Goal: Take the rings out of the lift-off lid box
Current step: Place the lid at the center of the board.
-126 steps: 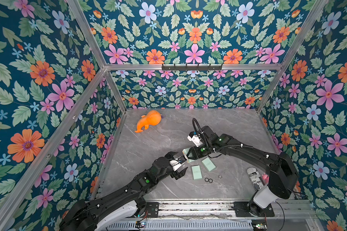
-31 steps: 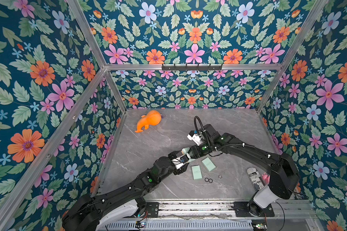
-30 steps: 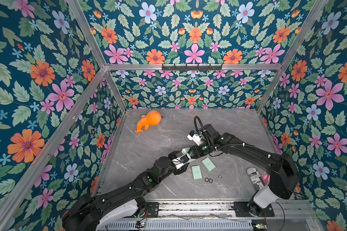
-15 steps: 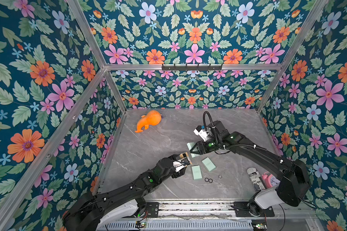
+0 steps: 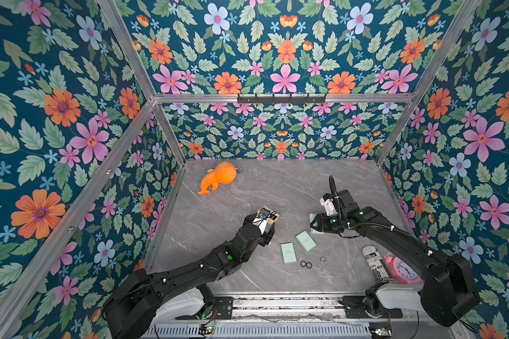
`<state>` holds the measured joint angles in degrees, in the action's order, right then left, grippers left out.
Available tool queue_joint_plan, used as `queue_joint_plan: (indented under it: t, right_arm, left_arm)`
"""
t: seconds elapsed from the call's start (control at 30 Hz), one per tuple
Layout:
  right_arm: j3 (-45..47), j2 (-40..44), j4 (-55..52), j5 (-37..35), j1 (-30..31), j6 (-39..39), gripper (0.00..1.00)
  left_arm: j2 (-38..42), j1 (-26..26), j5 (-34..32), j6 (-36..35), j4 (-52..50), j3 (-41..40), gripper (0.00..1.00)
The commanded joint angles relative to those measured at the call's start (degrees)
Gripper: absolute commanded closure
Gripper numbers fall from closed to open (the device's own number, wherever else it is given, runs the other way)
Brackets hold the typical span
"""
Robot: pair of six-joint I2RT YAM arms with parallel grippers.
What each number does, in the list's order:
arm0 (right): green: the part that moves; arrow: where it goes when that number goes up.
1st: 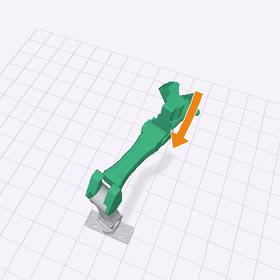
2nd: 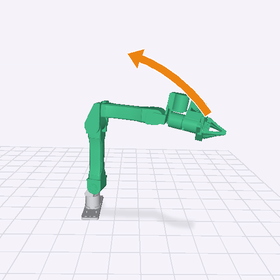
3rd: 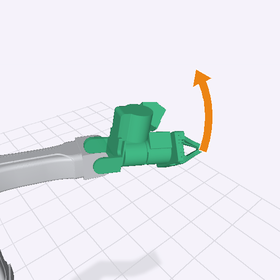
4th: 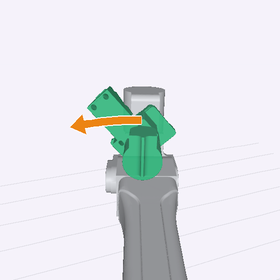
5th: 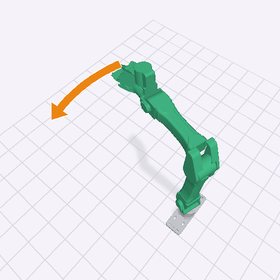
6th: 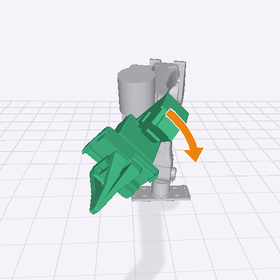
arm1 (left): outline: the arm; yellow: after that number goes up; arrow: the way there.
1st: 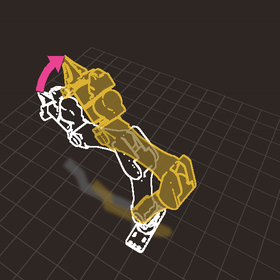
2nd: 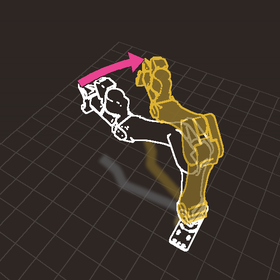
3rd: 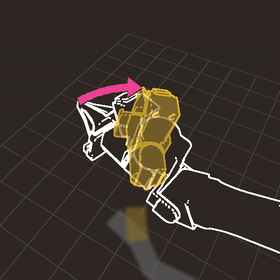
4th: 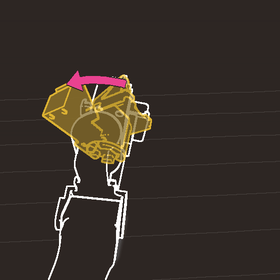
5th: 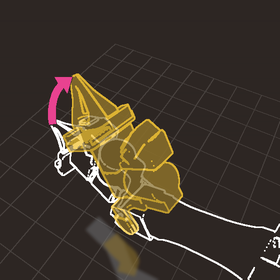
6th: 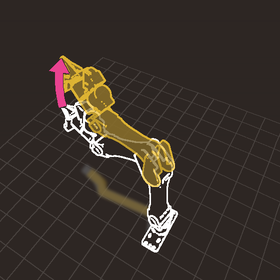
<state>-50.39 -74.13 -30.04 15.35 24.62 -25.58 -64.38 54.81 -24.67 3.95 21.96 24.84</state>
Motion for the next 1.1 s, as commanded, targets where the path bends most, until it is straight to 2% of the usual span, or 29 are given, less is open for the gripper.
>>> queue_joint_plan:
  t: [0.0,0.23,0.43,0.67,1.07]
  right_arm:
    - [2.0,0.9,0.0,-4.2,-0.7,-1.3,0.64]
    - [4.9,1.0,1.3,-8.3,-1.1,-1.4,0.64]
    - [5.8,-0.4,2.1,-8.3,-1.2,-1.3,0.64]
    - [6.3,-1.6,2.9,-7.8,-1.2,-1.3,0.64]
    - [5.3,-5.7,2.8,-6.4,-1.2,-0.9,0.64]
  left_arm:
    - [-2.2,2.3,-9.5,10.0,7.8,-2.3,0.45]
    - [-8.1,8.2,-19.9,17.3,15.7,-6.4,0.46]
    - [-13.6,11.5,-24.8,21.2,18.5,-6.9,0.46]
    - [-17.4,12.3,-27.4,25.5,18.8,-7.5,0.45]
    - [-21.4,12.3,-28.3,27.4,18.2,-7.6,0.39]
